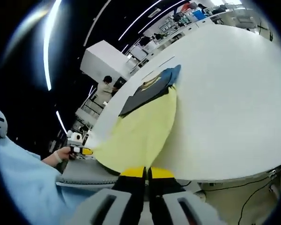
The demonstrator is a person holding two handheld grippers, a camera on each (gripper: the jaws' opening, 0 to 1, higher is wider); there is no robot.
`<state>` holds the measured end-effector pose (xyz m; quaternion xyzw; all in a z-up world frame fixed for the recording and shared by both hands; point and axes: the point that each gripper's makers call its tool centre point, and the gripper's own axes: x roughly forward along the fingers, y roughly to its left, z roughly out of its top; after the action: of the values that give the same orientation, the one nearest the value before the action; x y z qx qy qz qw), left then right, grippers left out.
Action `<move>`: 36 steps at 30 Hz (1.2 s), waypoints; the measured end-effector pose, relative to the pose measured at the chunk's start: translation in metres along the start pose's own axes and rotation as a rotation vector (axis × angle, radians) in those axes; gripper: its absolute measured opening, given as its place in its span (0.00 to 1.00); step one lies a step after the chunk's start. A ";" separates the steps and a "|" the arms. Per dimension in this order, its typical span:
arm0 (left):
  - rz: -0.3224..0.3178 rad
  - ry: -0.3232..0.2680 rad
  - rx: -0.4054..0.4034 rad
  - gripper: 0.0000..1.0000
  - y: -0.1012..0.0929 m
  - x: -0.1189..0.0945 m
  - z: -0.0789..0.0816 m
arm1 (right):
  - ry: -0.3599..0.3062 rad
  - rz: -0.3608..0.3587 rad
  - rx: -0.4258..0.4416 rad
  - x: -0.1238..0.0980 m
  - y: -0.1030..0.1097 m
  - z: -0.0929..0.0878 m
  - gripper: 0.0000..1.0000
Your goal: Fold the garment on the visible template until the final outline fits inside the template.
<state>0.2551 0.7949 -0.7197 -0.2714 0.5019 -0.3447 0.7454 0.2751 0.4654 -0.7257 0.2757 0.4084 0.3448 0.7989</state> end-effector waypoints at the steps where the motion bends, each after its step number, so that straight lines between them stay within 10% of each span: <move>1: -0.002 -0.002 0.001 0.00 -0.001 0.000 0.000 | -0.003 0.001 0.007 0.000 0.000 0.001 0.00; 17: -0.139 -0.330 0.021 0.00 -0.032 -0.019 0.100 | -0.132 0.102 0.063 0.006 0.019 0.082 0.00; 22: -0.045 -0.315 0.195 0.00 -0.036 -0.019 0.128 | -0.168 0.124 0.040 0.011 0.025 0.120 0.00; 36: -0.063 -0.420 0.281 0.00 -0.050 -0.030 0.224 | -0.252 0.151 -0.082 0.025 0.039 0.213 0.00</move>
<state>0.4443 0.8009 -0.5867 -0.2462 0.2747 -0.3703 0.8526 0.4525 0.4751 -0.5995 0.3139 0.2688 0.3828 0.8262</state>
